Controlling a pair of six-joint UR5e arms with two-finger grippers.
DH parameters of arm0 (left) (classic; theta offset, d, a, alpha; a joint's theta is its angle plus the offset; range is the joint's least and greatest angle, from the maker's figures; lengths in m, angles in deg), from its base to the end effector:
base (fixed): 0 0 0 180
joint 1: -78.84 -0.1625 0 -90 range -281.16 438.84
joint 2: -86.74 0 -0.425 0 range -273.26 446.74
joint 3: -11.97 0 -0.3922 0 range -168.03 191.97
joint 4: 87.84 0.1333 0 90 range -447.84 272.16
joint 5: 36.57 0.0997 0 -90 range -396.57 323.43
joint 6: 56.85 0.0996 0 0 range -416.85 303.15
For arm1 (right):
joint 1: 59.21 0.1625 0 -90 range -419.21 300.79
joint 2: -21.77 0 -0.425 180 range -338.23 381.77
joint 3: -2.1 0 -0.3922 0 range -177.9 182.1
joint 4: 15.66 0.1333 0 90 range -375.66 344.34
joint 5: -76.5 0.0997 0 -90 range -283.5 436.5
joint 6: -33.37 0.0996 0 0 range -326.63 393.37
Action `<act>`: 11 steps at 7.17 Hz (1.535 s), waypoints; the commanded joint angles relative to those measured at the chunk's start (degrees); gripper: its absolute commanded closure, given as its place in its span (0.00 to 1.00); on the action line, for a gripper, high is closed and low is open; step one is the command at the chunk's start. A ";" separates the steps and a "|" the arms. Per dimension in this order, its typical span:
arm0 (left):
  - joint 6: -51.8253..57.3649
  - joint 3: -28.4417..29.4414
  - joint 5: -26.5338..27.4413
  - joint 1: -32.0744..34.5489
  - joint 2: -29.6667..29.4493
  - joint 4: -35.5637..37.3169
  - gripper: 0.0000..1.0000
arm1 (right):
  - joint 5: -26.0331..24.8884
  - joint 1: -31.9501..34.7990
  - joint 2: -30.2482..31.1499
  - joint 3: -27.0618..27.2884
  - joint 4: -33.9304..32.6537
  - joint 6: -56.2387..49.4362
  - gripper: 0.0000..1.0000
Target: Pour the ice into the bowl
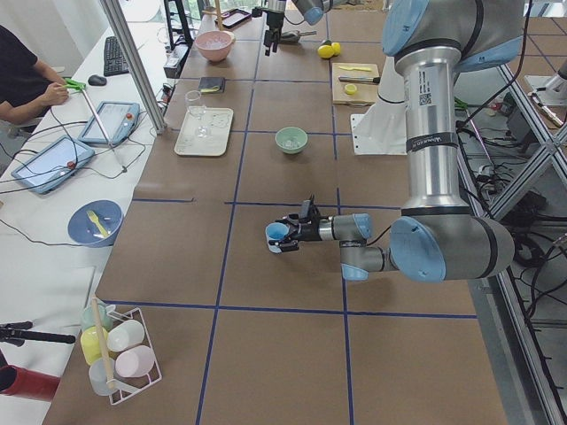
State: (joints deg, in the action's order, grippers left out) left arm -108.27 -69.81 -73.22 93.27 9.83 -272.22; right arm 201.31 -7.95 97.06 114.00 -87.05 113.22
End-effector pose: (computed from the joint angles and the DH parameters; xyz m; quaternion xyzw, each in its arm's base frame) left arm 0.2907 -0.2950 0.6409 0.5602 0.3151 -0.1111 0.7580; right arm -0.2825 -0.4743 0.3044 -0.0021 -0.5156 0.1671 0.8404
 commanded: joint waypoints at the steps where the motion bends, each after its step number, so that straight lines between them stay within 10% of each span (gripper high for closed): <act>1: -0.25 -0.23 -3.24 0.07 2.37 -0.28 0.00 | 0.00 -0.10 -0.06 0.86 -0.16 1.52 0.00; 11: 3.15 -8.93 -45.04 3.92 19.16 -0.19 0.00 | -1.83 -6.06 -3.39 1.04 -0.07 6.16 0.00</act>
State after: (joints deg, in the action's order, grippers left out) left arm -107.02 -78.52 -112.10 95.63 27.40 -272.44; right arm 200.95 -11.56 95.04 115.10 -87.12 116.82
